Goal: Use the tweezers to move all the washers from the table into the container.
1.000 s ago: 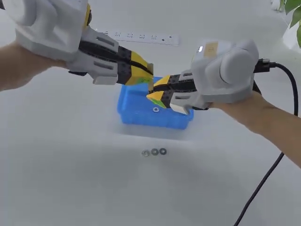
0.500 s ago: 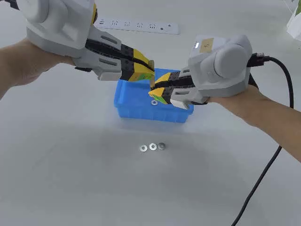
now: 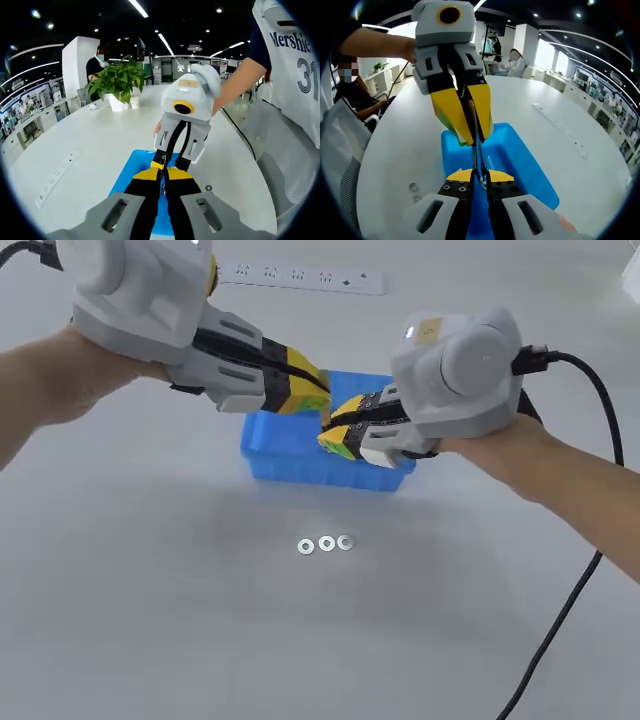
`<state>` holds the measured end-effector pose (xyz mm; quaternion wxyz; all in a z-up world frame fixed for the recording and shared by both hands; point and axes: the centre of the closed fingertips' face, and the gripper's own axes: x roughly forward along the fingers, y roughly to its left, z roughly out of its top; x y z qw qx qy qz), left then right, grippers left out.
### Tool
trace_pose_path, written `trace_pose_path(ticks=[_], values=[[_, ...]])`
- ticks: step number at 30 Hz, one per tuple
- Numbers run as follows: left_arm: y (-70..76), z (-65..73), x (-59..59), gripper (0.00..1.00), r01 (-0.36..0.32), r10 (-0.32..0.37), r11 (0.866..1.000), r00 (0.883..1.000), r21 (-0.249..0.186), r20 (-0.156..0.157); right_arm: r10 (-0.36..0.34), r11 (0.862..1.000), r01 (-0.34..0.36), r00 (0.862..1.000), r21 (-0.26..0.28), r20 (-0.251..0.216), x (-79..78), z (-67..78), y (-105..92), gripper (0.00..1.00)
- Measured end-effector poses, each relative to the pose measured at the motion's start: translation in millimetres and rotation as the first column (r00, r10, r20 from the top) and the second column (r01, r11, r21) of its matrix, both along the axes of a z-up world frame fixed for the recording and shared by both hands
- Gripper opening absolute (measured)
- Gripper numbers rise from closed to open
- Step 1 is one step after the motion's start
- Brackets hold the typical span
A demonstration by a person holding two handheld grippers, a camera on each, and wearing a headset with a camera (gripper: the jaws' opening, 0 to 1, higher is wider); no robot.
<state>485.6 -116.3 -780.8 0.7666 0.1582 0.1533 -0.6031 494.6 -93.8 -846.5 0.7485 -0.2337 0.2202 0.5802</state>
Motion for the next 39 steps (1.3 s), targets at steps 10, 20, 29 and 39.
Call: trace_pose_path(ticks=[10, 20, 29, 39], values=[[-0.6, -3.7, 4.7, 0.07, -0.012, 0.012, 1.0, 1.0, 0.003, -0.005, -0.02, 1.0, 0.02, 1.0, -0.004, -0.017, 3.1, -3.6, -1.1, 0.1], [0.2, -10.8, 7.0, 0.07, -0.009, 0.009, 1.0, 1.0, 0.016, -0.009, -0.034, 0.999, 0.033, 0.999, -0.024, -0.026, 5.4, -9.6, -2.2, 0.11], [0.3, -11.8, 8.5, 0.07, -0.007, 0.007, 1.0, 1.0, 0.017, -0.012, -0.043, 0.999, 0.042, 0.998, -0.019, -0.042, 6.1, -10.2, -2.5, 0.11], [0.7, 1.5, 5.0, 0.07, 0.008, -0.009, 0.999, 1.0, 0.034, 0.022, -0.046, 0.999, 0.046, 0.999, 0.002, -0.009, 10.3, 1.5, 0.2, 0.13]])
